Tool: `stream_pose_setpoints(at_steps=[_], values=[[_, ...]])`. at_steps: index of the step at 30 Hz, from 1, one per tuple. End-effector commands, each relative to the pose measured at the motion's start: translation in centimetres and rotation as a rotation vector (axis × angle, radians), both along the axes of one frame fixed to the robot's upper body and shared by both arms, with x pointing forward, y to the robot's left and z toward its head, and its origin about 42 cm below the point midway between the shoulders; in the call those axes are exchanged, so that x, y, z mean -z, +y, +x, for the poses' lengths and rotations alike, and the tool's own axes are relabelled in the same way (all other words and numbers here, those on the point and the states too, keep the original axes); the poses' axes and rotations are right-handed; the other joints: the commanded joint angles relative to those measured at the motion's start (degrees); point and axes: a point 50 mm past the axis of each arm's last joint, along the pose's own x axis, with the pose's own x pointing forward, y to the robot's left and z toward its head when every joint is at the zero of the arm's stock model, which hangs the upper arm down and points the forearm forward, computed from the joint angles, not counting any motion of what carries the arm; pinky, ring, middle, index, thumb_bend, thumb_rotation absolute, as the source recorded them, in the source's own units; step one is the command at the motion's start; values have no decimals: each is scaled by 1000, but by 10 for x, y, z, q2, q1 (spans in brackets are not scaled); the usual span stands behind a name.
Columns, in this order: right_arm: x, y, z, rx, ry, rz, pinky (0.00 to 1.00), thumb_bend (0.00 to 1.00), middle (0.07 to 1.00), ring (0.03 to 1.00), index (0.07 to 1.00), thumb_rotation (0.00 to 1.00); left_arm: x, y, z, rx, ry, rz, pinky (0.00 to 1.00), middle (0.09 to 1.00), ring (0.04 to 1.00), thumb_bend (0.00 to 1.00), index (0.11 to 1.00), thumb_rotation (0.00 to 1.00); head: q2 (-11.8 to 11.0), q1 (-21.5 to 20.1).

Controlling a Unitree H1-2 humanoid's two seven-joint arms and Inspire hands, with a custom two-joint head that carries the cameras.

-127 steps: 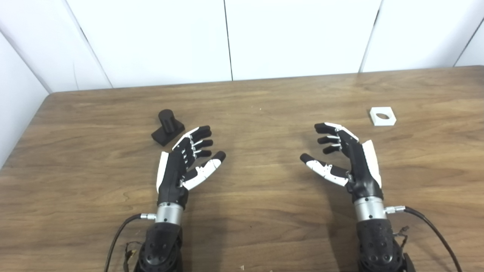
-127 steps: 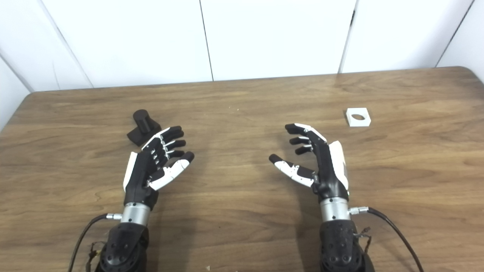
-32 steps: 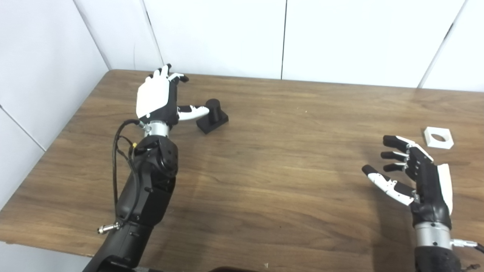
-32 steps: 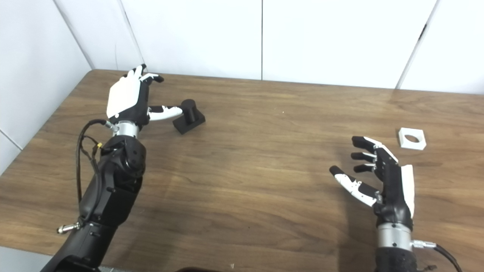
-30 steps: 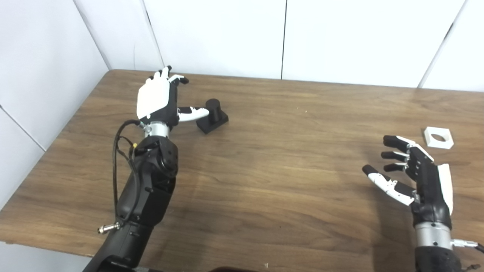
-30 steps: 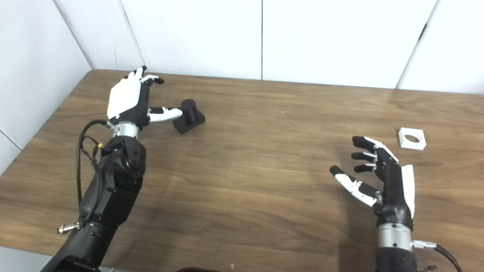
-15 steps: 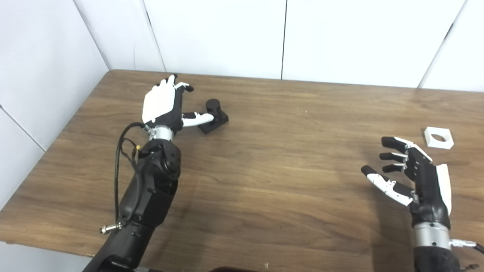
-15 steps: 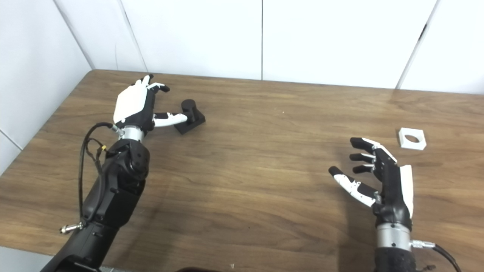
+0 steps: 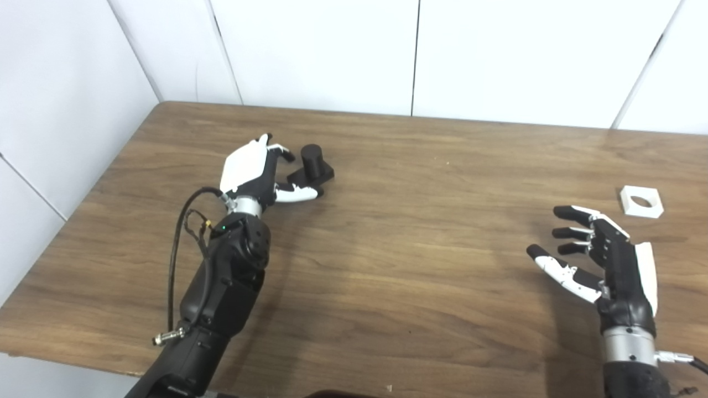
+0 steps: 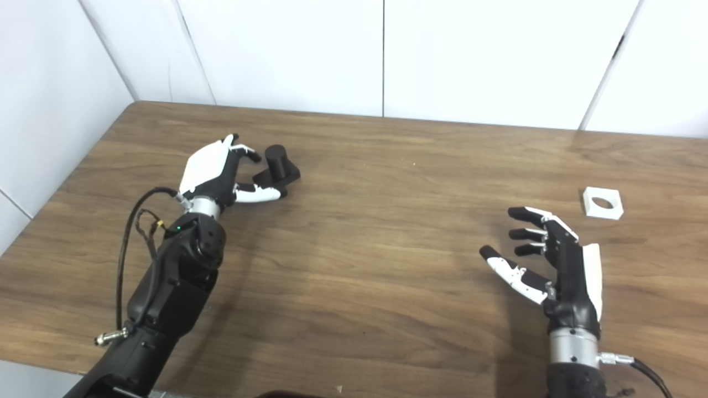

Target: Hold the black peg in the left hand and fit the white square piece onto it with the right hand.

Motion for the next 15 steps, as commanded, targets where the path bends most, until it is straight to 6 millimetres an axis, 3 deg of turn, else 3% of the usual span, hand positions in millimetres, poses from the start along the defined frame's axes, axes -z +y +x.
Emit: stream_pose_setpoints(at_steps=[1, 8, 15], values=[[-12, 3, -2, -19, -81, -3, 518, 563, 731, 634, 659, 0, -17, 5, 7, -4, -71, 49, 1000, 1000, 1000, 950, 691, 450, 1, 1], [-8, 4, 0, -25, -97, -5, 520, 567, 720, 643, 647, 0, -10, 5, 6, 10, -59, 92, 1000, 1000, 1000, 918, 672, 437, 0, -1], [-7, 3, -1, -19, -87, 0, 524, 563, 723, 643, 652, 0, -6, 5, 6, 17, -67, 78, 1000, 972, 1000, 861, 609, 340, 1, -3]])
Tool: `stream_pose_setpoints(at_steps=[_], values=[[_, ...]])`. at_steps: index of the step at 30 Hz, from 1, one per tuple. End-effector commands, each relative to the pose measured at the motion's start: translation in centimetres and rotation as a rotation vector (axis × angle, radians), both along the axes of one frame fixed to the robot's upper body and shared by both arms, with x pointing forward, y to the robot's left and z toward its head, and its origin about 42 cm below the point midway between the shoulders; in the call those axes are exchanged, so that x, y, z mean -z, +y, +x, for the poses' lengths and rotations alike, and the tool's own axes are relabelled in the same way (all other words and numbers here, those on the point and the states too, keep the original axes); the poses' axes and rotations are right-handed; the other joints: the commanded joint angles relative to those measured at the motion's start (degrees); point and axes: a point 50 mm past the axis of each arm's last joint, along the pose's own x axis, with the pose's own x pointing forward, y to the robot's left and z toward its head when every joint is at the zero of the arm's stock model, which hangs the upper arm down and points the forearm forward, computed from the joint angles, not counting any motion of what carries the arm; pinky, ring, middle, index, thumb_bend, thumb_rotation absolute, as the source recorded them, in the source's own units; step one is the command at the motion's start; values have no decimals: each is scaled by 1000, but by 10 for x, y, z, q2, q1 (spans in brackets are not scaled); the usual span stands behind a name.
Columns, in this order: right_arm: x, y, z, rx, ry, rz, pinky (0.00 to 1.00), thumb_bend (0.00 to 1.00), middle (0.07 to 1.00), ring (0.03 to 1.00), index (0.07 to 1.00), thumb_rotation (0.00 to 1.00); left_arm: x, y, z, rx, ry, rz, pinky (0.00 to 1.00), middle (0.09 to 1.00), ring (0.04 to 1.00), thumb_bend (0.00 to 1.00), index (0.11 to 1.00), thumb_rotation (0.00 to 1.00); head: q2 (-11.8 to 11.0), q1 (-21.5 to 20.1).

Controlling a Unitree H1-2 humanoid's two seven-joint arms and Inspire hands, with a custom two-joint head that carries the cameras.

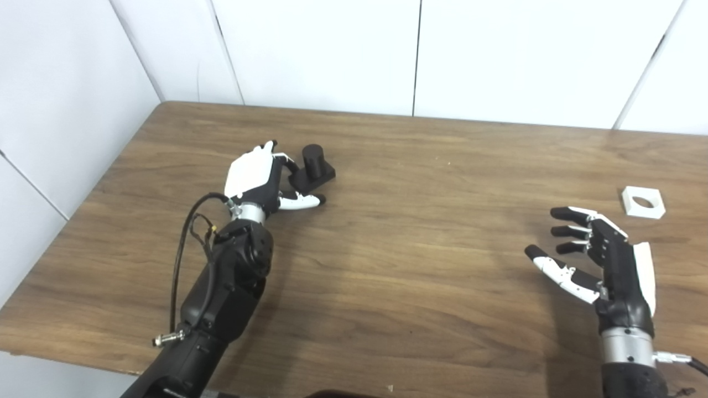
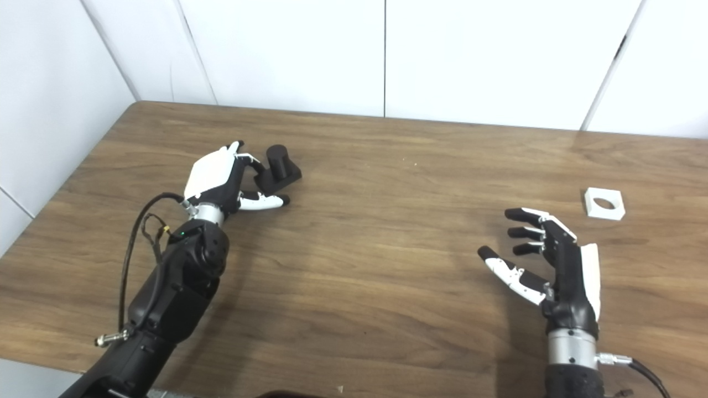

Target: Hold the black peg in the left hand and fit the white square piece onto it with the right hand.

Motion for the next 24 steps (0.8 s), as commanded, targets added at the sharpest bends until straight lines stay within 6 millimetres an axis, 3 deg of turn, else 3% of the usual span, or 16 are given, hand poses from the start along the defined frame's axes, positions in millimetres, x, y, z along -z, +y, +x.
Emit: stream_pose_setpoints(at_steps=[1, 7, 8, 10, 24], values=[[-9, 1, -2, -8, -61, 9, 526, 562, 724, 644, 654, 0, -14, 8, 8, -7, -59, 19, 1000, 963, 1000, 853, 601, 326, 1, 1], [-10, 1, -3, -9, -69, 5, 515, 553, 721, 643, 650, 0, -10, 9, 8, -6, -49, -5, 1000, 923, 1000, 805, 551, 275, 2, -1], [-10, 0, -3, -8, -68, 3, 516, 551, 723, 645, 653, 2, -10, 9, 8, -5, -46, -8, 1000, 918, 1000, 666, 520, 182, 2, -1], [-10, 0, -4, -5, -65, -1, 526, 546, 728, 655, 654, 15, -9, 8, 8, -3, -41, -11, 1000, 909, 1000, 539, 492, 98, 3, -1], [-11, 0, -5, 2, -70, -1, 522, 545, 721, 656, 638, 18, -3, 7, 6, 49, 5, -18, 1000, 887, 999, 518, 485, 83, 6, 0]])
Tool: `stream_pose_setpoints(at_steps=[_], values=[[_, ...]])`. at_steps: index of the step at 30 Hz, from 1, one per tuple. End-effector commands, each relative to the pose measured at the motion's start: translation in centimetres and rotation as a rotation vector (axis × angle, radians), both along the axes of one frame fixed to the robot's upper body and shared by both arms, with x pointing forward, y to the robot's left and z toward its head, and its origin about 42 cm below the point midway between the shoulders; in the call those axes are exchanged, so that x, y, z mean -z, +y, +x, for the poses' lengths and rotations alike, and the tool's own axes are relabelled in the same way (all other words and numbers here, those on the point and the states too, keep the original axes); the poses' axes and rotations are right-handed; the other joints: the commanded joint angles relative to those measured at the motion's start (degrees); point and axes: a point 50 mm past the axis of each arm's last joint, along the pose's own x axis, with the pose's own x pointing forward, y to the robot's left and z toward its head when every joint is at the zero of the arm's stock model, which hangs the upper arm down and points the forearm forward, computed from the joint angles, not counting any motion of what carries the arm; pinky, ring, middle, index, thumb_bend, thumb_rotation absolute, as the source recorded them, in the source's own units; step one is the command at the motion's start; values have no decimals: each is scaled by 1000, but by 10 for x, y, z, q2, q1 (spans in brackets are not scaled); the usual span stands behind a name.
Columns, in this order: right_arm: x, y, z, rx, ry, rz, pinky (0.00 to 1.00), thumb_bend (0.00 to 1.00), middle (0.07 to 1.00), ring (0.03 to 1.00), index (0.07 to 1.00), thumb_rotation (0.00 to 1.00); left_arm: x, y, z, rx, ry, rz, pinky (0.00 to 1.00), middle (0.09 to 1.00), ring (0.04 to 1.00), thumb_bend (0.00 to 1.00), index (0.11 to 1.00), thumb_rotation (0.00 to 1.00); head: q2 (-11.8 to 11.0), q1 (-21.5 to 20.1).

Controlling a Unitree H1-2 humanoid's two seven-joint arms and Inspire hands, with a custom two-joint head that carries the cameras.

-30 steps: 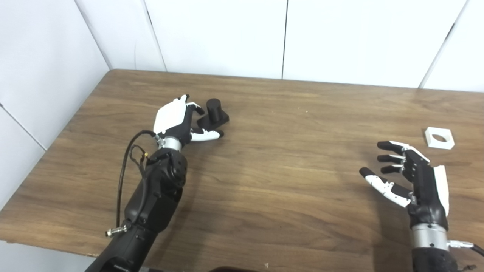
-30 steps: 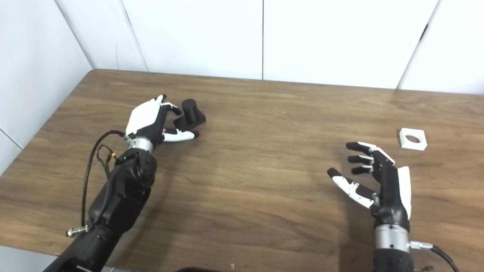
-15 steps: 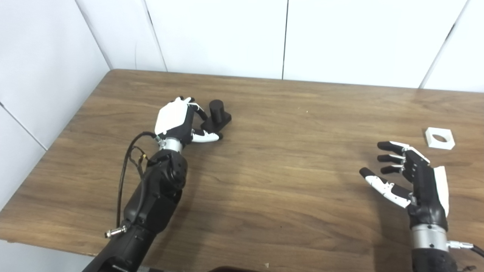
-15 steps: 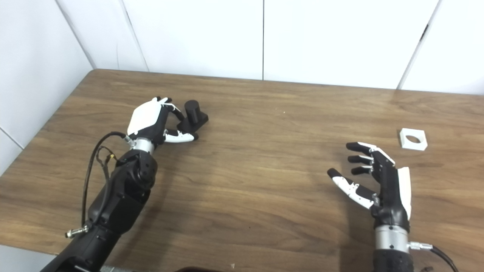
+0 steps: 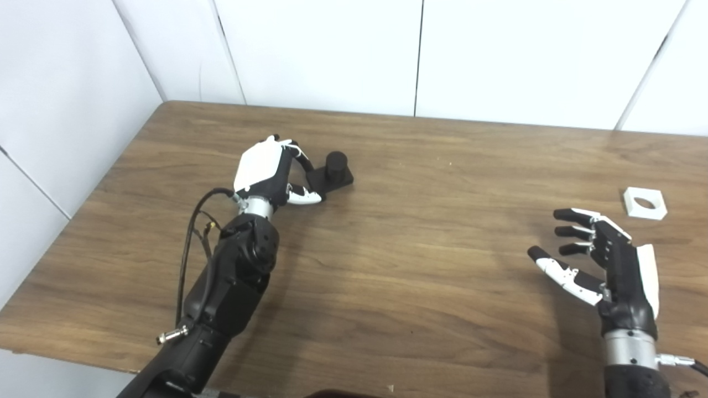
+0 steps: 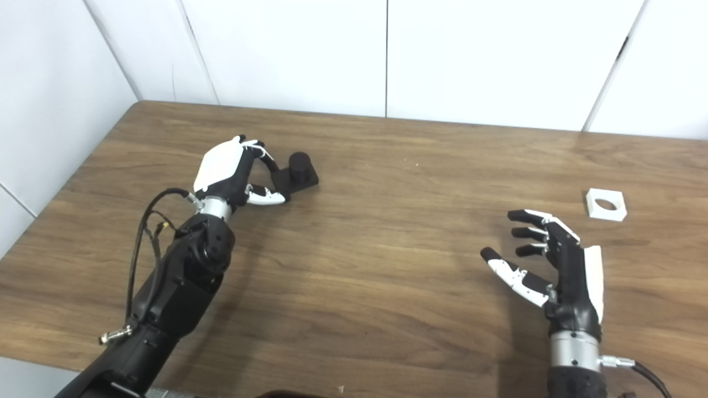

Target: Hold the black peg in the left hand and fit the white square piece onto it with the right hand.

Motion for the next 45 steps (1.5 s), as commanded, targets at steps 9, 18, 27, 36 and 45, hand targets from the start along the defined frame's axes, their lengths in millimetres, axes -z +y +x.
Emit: stream_pose_setpoints(at_steps=[9, 18, 27, 36, 45], values=[[-11, 1, -3, -7, -72, 3, 531, 537, 726, 660, 637, 30, 2, 10, -5, 87, 112, 15, 1000, 921, 1000, 519, 488, 87, 2, -1], [-11, 2, -4, -7, -73, 1, 531, 533, 727, 657, 636, 32, 0, -1, -11, 231, 134, -29, 1000, 932, 1000, 519, 488, 88, 5, -4], [-9, 3, -3, -21, -91, 15, 522, 531, 723, 654, 633, 47, -4, -14, -18, 387, 134, -49, 1000, 968, 1000, 518, 489, 88, 5, -9], [-7, 3, -2, -21, -98, 19, 524, 534, 713, 655, 631, 59, 0, -32, -32, 523, 78, -65, 1000, 965, 1000, 518, 489, 86, 7, -14], [-9, 3, -2, -22, -101, 18, 513, 528, 710, 648, 645, 68, 1, -48, -42, 639, 31, -52, 1000, 966, 1000, 517, 491, 88, 12, -30]])
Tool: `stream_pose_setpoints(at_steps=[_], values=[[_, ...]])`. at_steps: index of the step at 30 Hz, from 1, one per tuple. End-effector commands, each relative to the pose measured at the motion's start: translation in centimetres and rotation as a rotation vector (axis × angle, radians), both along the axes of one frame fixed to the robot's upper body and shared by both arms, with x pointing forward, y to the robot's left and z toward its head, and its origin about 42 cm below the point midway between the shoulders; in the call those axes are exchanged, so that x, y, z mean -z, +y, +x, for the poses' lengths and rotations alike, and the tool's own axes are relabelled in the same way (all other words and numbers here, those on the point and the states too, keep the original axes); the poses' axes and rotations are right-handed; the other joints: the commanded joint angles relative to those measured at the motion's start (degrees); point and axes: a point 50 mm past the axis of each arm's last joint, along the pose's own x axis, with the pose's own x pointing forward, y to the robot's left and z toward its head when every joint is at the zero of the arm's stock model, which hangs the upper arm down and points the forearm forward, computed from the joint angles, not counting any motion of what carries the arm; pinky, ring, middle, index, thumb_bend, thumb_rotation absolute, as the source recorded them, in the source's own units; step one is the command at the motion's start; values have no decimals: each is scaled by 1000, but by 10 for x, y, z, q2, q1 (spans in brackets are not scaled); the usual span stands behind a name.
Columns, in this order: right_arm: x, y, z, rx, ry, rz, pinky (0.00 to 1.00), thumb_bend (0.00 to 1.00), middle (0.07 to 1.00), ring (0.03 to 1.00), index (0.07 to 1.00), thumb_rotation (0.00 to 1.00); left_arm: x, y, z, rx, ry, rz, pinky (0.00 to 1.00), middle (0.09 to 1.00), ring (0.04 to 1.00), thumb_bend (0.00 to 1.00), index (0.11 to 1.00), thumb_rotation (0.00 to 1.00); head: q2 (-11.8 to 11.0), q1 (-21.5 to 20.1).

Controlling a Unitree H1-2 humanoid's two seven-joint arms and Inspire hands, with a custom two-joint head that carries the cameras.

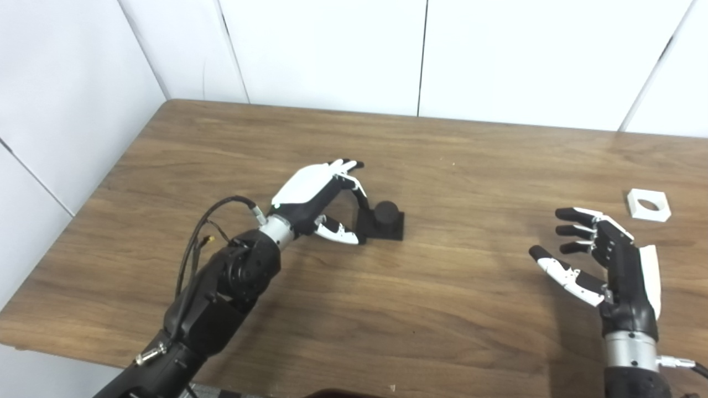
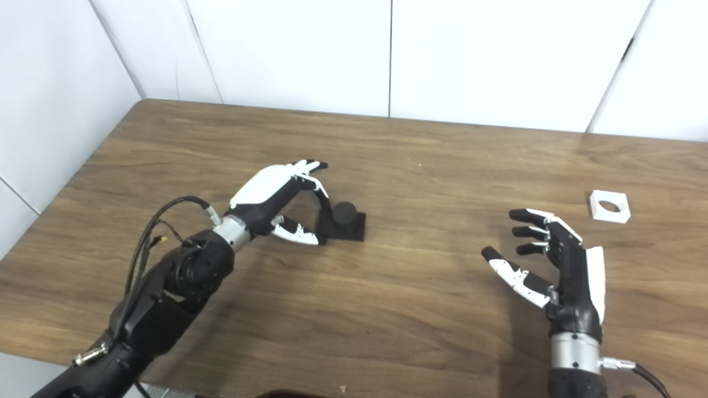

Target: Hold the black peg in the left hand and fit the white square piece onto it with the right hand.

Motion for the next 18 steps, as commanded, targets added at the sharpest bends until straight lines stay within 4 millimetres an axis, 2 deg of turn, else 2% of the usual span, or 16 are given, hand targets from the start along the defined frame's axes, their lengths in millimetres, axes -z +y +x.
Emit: stream_pose_setpoints(at_steps=[1, 11, 18], values=[[-9, 2, -1, -15, -76, 4, 506, 530, 709, 646, 646, 74, 2, -11, -7, 82, -7, 11, 1000, 965, 1000, 517, 491, 87, 0, 0], [-13, 4, -2, 3, -54, -29, 544, 529, 717, 667, 652, 129, 7, -28, -16, 166, 4, 19, 1000, 968, 1000, 516, 491, 89, 9, -19], [-12, 5, -1, -4, -70, -18, 512, 531, 720, 650, 651, 110, 12, -41, -23, 213, 20, 15, 1000, 970, 1000, 516, 491, 89, 14, -35]])
